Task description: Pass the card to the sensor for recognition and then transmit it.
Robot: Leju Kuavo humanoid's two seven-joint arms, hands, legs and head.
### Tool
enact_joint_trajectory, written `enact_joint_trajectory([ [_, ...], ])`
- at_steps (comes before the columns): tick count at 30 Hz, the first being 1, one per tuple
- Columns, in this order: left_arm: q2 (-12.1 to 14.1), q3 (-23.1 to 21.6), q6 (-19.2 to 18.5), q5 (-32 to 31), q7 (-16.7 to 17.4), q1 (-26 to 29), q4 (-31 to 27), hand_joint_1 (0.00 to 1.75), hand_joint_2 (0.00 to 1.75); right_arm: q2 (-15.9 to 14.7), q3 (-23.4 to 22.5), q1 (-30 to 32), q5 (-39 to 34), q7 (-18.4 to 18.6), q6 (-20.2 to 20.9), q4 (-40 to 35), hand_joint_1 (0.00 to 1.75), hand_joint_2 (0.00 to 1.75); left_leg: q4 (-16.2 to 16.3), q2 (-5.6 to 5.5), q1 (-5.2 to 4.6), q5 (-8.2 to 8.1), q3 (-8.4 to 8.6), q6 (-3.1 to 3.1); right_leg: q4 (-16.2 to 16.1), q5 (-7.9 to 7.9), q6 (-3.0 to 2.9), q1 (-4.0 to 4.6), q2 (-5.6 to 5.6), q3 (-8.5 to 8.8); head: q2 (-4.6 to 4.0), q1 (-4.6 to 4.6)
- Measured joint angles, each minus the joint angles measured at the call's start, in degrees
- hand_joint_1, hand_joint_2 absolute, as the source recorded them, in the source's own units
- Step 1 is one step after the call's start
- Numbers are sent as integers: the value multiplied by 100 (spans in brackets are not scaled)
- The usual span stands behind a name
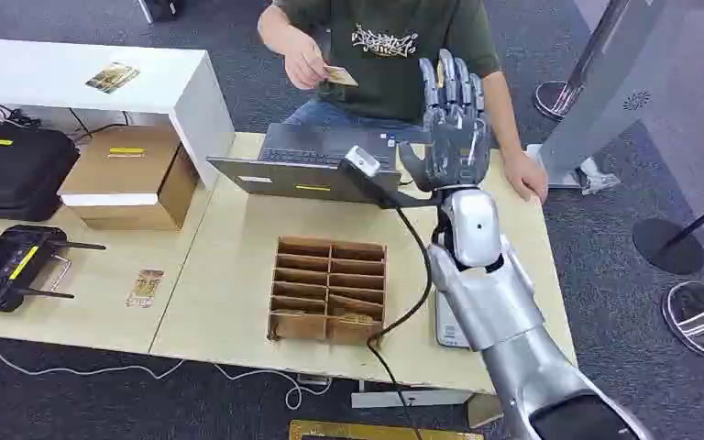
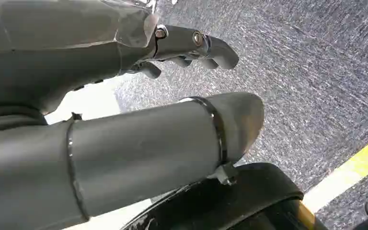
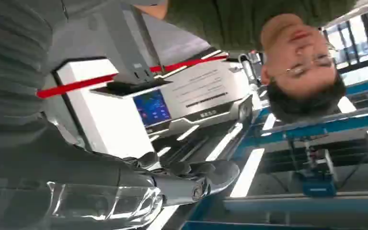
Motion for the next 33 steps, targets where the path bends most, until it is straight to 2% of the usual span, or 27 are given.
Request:
enact_joint_trajectory([
  [8, 0, 2, 162, 105, -7, 119, 0, 0, 0, -120, -310, 1537, 273, 20, -236, -1355, 0, 175, 0, 2, 0, -16, 0, -7, 0, -10, -3, 0, 2, -1, 0, -2],
  [12, 0, 7, 234, 205, -59, 165, 0, 0, 0, -135, -400, 1816, 302, -7, -269, -1634, 0, 175, 0, 4, 0, -19, 1, -10, 0, -12, -5, 1, 4, -1, 0, -2],
  [16, 0, 33, 273, 229, -111, 189, 0, 0, 0, -135, -452, 1840, 186, -98, -234, -1693, 0, 175, 0, 3, 1, -17, 1, -9, 1, -11, -6, 1, 4, 2, 0, 0],
  [21, 0, 35, 249, 199, -138, 188, 0, 0, 0, -135, -457, 1431, -11, -243, 44, -1522, 0, 175, 1, 3, 0, -14, 1, -10, 4, -8, -5, 0, 5, 2, 0, -2],
  [26, 0, 35, 114, 149, -105, 135, 0, 0, 0, -131, -381, 449, 63, -230, 435, -883, 0, 175, 7, 4, 0, -8, 0, -7, 10, -3, -5, 1, 5, 4, 0, 0],
  [33, -15, 31, 46, 92, -50, 104, 0, 0, 0, 18, -101, -600, 188, -171, 680, 17, 0, 175, 9, 3, 1, -8, 1, -8, 15, -4, -5, 1, 4, 1, 0, -2],
])
